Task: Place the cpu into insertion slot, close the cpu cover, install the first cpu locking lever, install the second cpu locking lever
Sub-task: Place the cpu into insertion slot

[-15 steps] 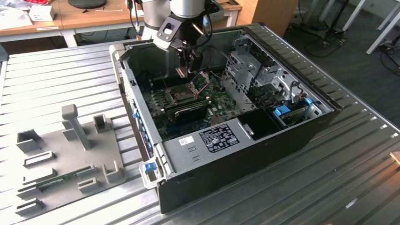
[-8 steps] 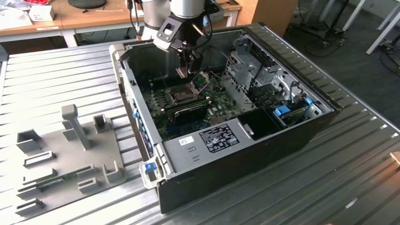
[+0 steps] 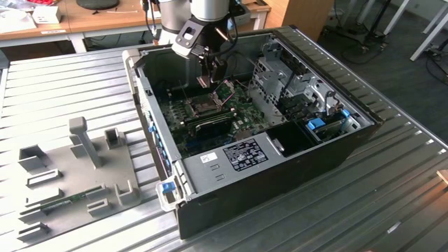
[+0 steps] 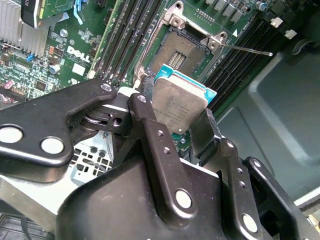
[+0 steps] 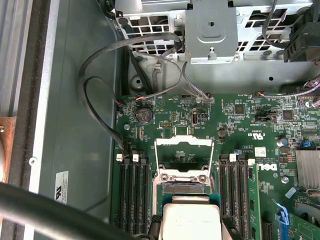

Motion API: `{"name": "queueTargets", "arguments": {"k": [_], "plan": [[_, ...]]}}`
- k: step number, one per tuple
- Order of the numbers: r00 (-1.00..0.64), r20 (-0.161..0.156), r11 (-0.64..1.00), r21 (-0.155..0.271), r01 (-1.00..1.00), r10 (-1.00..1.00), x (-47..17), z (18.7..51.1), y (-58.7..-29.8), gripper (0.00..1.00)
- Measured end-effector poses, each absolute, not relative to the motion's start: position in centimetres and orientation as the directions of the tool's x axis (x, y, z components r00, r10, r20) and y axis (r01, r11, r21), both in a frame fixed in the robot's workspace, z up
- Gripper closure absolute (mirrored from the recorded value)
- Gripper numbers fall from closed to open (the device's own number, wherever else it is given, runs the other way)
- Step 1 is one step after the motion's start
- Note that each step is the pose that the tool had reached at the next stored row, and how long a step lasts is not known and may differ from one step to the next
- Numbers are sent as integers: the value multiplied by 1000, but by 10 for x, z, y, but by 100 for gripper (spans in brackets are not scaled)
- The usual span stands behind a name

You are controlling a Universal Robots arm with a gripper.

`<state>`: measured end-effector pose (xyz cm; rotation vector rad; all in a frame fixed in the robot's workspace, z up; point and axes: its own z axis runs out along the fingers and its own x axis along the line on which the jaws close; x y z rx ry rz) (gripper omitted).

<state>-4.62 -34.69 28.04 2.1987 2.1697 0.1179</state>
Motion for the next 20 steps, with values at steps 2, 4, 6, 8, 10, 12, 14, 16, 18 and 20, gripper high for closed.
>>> {"name": "queueTargets", "arguments": {"k": [2, 4, 6, 8, 10, 12, 14, 16, 18, 20], "plan": [[12, 19, -14, 89, 996, 1000, -46, 279, -347, 46], [12, 19, -14, 89, 996, 1000, -46, 278, -347, 46], [12, 19, -14, 89, 996, 1000, -46, 276, -347, 46], [12, 19, -14, 89, 996, 1000, -46, 273, -347, 46], [12, 19, -14, 89, 996, 1000, -46, 269, -347, 46], [12, 19, -14, 89, 996, 1000, -46, 266, -347, 46], [12, 19, -14, 89, 996, 1000, -46, 263, -347, 46], [12, 19, -14, 89, 996, 1000, -46, 261, -347, 46], [12, 19, -14, 89, 996, 1000, -46, 259, -347, 46], [12, 19, -14, 89, 996, 1000, -46, 255, -347, 46]]}}
